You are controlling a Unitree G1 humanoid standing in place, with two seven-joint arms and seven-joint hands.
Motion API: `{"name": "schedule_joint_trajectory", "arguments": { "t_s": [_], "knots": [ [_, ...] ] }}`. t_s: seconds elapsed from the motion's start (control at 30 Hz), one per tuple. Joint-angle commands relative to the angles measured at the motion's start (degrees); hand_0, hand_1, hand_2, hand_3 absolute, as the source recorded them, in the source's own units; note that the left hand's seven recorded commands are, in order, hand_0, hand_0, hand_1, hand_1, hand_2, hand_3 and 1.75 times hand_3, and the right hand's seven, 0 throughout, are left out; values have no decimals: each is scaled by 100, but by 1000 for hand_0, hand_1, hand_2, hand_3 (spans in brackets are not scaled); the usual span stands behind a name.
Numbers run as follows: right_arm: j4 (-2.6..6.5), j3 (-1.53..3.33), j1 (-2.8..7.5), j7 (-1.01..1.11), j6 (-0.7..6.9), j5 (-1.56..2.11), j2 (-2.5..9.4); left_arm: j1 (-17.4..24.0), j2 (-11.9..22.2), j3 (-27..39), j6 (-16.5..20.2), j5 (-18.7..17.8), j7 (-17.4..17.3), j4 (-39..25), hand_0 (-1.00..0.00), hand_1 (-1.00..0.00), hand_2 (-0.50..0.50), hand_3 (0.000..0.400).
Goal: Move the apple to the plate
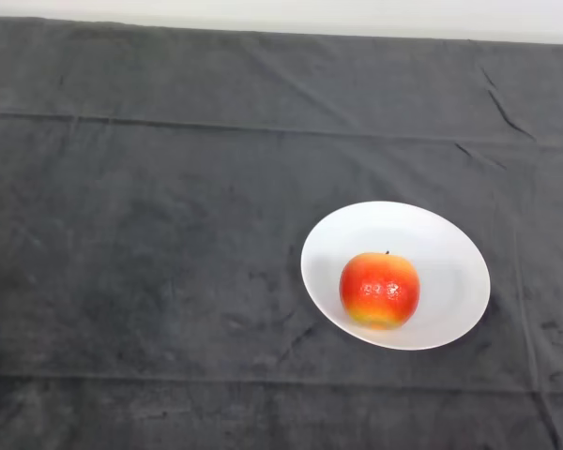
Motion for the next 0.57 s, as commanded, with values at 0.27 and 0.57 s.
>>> {"name": "schedule_joint_trajectory", "arguments": {
  "t_s": [0.27,0.57],
  "knots": [
    [371,-6,212,17,368,32,739,-184,-194,223,40,143,-132,-192,0,0,0,0],
    [370,-3,212,18,369,36,739,-205,-248,301,48,155,-231,-180,0,0,0,0]
  ]
}}
